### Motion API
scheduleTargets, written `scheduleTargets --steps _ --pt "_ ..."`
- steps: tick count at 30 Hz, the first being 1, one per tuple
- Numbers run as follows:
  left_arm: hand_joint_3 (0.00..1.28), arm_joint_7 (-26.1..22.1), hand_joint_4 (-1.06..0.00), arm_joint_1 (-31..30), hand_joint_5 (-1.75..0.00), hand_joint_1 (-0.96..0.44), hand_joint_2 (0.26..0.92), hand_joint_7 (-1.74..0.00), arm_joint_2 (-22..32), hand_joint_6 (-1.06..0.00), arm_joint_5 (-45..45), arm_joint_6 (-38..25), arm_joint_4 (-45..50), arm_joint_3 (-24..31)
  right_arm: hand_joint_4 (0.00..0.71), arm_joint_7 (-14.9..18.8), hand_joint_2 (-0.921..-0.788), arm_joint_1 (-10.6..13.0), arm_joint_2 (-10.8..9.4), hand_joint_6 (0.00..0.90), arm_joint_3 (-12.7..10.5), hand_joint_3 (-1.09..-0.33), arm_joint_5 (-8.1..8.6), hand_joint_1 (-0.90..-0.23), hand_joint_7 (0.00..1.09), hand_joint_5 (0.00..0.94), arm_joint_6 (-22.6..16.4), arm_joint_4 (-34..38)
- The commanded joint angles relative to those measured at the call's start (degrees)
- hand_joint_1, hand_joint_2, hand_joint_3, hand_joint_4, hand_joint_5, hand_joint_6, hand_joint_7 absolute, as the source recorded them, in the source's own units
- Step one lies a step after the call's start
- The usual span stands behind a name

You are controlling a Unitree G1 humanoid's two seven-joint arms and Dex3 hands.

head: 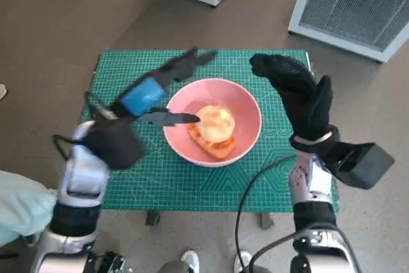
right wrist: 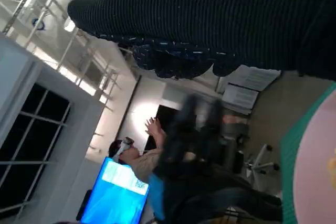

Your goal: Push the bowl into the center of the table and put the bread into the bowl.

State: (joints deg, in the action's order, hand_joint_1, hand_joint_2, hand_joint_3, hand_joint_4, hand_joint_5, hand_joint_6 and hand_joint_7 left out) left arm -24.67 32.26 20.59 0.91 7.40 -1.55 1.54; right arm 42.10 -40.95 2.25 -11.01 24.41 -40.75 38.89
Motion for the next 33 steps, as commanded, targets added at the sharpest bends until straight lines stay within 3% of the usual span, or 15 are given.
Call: scheduleTargets --steps 1,8,18,33 --pt "0.05 0.84 -0.08 -1.63 -0.02 -0.31 0.910 -0.04 -2.62 -0.27 -6.25 5.99 -1.11 3.48 0.205 -0.93 -0.921 -0.61 0.49 -0.001 0.40 -0.722 -0.52 -0.713 0.61 0.000 1.54 -1.68" --pt "0.20 1.48 -0.12 -1.97 -0.02 -0.49 0.920 -0.04 -7.01 -0.25 -12.71 15.14 -6.40 6.54 0.203 -2.49 -0.921 -1.76 0.62 -0.001 0.82 -0.724 -1.50 -0.720 0.61 0.000 1.93 -4.13" --pt "0.25 4.07 -0.18 -1.24 -0.02 -0.57 0.921 -0.06 -11.33 -0.27 -13.66 26.16 -13.79 8.43 0.202 -4.25 -0.921 -3.93 0.49 -0.001 1.25 -0.729 -3.65 -0.715 0.62 0.001 -0.06 -2.65" --pt "0.27 5.37 -0.18 -1.86 -0.01 -0.58 0.921 -0.06 -10.13 -0.27 -11.69 26.07 -13.15 6.92 0.185 -5.34 -0.921 -5.15 1.40 -0.001 1.40 -0.727 -4.86 -0.711 0.61 0.000 -0.64 -1.84"
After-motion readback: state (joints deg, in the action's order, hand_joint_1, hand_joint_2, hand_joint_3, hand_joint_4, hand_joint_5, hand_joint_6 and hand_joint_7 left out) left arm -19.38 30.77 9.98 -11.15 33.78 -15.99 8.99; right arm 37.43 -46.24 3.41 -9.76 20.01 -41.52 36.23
